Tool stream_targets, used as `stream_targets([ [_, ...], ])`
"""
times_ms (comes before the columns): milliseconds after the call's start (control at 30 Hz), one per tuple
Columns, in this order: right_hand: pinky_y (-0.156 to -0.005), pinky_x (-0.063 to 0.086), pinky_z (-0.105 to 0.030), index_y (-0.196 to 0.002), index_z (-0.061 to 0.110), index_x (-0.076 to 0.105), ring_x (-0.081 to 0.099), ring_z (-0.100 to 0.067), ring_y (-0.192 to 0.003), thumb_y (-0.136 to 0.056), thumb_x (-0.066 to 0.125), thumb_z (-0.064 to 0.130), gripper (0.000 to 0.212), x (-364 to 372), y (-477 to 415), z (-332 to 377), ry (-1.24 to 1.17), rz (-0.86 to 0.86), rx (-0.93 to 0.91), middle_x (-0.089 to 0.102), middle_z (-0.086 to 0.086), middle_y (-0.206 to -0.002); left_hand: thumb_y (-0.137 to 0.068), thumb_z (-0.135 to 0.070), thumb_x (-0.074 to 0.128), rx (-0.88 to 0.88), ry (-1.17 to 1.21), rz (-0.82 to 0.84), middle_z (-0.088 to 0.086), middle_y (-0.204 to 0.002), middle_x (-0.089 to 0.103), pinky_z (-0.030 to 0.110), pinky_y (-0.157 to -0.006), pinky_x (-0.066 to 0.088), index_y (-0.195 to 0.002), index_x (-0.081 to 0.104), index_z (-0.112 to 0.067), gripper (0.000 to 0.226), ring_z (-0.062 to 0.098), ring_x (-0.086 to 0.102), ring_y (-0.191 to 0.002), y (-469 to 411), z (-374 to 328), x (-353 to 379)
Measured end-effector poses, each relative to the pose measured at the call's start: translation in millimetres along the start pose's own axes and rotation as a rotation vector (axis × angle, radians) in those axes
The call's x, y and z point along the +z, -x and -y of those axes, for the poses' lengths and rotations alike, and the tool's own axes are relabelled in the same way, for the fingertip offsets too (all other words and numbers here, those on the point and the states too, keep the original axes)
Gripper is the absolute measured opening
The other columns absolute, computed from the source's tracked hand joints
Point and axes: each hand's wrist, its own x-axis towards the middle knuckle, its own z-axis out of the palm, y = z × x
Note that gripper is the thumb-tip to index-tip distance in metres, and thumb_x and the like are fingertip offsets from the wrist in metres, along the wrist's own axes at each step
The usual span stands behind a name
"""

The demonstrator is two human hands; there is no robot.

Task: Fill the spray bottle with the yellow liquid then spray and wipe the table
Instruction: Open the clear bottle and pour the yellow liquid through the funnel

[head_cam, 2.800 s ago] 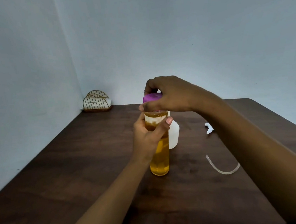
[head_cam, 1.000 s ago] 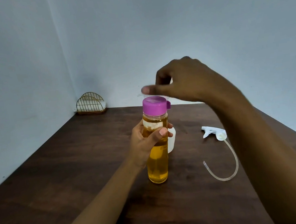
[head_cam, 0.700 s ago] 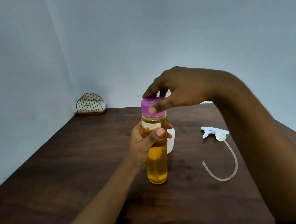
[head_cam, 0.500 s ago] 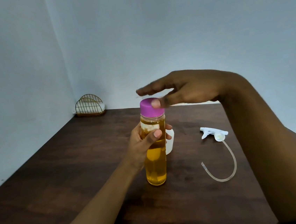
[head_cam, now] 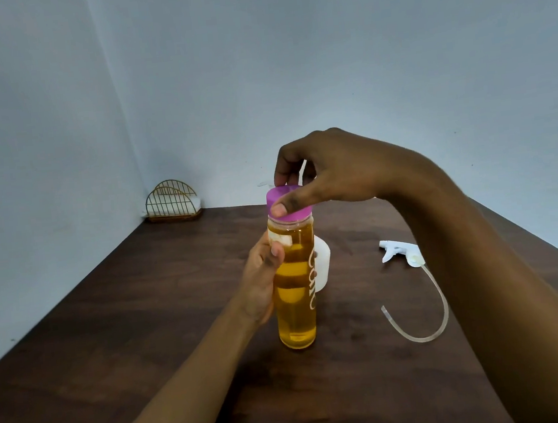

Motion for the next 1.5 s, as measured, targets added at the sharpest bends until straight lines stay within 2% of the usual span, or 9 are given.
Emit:
stream_targets([
  [267,-0.076,0.043,-0.007,-0.119,0.027,0.061,0.057,0.002,-0.100,-0.086,0.065,0.030,0.033,-4.9,-1.0,-13.2,-0.107,0.113,-0.059,0.060,0.018,-0.115,-0.040,-0.079,0.071,-0.079,0.068,-0.015,0.006,-0.090,0.070,0.041,-0.076,0.057,-0.112,0.059,-0.013,0.098,0.022,0.067,-0.084,0.4,6.4,-5.1],
  [433,-0.092,0.032,-0.005,-0.131,0.033,0.051,0.042,0.011,-0.118,-0.094,0.053,0.025,0.039,-13.5,5.4,-15.7,-0.188,0.248,-0.072,0.048,0.020,-0.138,-0.039,-0.078,0.072,-0.101,0.122,-0.015,0.006,-0.087,0.070,0.038,-0.072,0.057,-0.115,0.057,-0.010,0.103,0.019,0.068,-0.080,-0.7,6.3,-5.4],
  [633,-0.072,0.046,-0.025,-0.099,0.020,0.065,0.057,-0.008,-0.084,-0.076,0.060,0.062,0.048,12.2,-0.2,3.6,0.121,-0.148,0.029,0.066,0.005,-0.099,-0.043,-0.076,0.073,-0.095,0.166,-0.004,0.005,-0.083,0.069,0.034,-0.067,0.056,-0.113,0.057,-0.007,0.101,0.017,0.067,-0.075,-0.4,6.4,-4.7],
  [767,-0.068,0.042,-0.014,-0.107,0.021,0.064,0.058,-0.008,-0.090,-0.077,0.068,0.049,0.040,6.8,-0.9,2.4,0.088,-0.064,-0.048,0.065,0.007,-0.107,-0.044,-0.077,0.073,-0.106,0.161,-0.008,0.005,-0.085,0.069,0.035,-0.068,0.056,-0.117,0.056,-0.006,0.103,0.018,0.067,-0.077,-0.2,6.5,-5.4],
  [933,-0.087,0.037,-0.008,-0.127,0.030,0.057,0.048,0.001,-0.117,-0.087,0.064,0.030,0.041,-12.9,4.8,-5.8,-0.064,0.198,-0.070,0.056,0.017,-0.130,-0.044,-0.077,0.072,-0.105,0.165,-0.014,0.006,-0.085,0.068,0.036,-0.070,0.056,-0.119,0.054,-0.005,0.106,0.018,0.067,-0.078,-1.2,7.7,-5.6],
  [1033,-0.080,0.037,-0.010,-0.122,0.031,0.058,0.051,0.000,-0.112,-0.084,0.059,0.048,0.042,-13.5,6.9,-3.9,-0.094,0.098,-0.012,0.057,0.016,-0.127,-0.042,-0.078,0.072,-0.108,0.163,-0.015,0.006,-0.086,0.069,0.036,-0.070,0.056,-0.119,0.054,-0.005,0.108,0.018,0.067,-0.078,-1.8,8.2,-6.1],
  [1167,-0.068,0.043,-0.022,-0.107,0.020,0.061,0.054,-0.010,-0.088,-0.075,0.061,0.061,0.052,5.8,-0.3,3.2,0.171,-0.102,0.035,0.064,0.004,-0.105,-0.042,-0.077,0.072,-0.097,0.169,-0.008,0.005,-0.084,0.069,0.034,-0.068,0.056,-0.115,0.058,-0.006,0.103,0.017,0.067,-0.076,-1.0,7.7,-5.9],
  [1367,-0.076,0.040,-0.004,-0.127,0.029,0.056,0.053,0.001,-0.106,-0.086,0.066,0.028,0.042,-9.9,0.9,-5.6,-0.002,0.164,-0.072,0.057,0.016,-0.126,-0.043,-0.078,0.072,-0.096,0.163,-0.012,0.004,-0.086,0.070,0.034,-0.069,0.057,-0.115,0.058,-0.008,0.101,0.017,0.068,-0.077,-1.2,7.7,-5.6],
  [1500,-0.082,0.044,-0.014,-0.130,0.033,0.050,0.052,0.000,-0.112,-0.081,0.064,0.045,0.052,-10.4,4.1,-11.1,-0.162,0.125,-0.034,0.054,0.016,-0.128,-0.040,-0.078,0.072,-0.103,0.164,-0.006,0.004,-0.086,0.071,0.034,-0.068,0.057,-0.113,0.058,-0.009,0.101,0.016,0.068,-0.077,-1.8,8.0,-5.2],
])
